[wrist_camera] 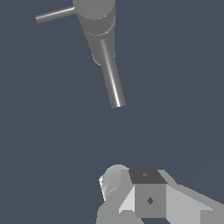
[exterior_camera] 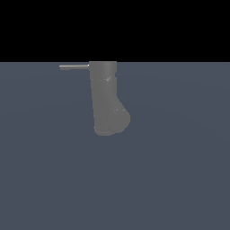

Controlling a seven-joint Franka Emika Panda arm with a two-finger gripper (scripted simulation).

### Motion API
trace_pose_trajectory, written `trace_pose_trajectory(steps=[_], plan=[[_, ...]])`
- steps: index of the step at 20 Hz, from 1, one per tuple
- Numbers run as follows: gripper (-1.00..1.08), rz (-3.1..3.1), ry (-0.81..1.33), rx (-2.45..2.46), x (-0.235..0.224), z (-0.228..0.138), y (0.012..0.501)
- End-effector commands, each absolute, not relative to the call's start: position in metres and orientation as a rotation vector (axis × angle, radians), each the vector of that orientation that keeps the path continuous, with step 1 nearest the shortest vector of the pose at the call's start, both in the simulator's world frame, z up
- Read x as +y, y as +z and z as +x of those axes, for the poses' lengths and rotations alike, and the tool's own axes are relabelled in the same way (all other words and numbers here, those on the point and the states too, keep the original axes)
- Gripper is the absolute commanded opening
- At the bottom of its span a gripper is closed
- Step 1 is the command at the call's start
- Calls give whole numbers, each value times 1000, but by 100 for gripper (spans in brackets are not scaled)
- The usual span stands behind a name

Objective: Turn on the faucet by rotating a designated handle.

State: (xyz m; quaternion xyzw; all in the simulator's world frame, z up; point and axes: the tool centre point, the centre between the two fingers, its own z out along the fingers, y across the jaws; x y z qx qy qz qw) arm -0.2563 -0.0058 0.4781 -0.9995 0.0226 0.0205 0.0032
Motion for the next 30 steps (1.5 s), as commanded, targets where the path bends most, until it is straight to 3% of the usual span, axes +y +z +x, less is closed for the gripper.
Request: trace_pose_trajectory(steps=[1,17,30], plan=[[-100,-3134,64,71,-6,-256,478],[-100,-3093,94,150,-19,-257,475],[-100,-3032,107,343,-7,-215,469]])
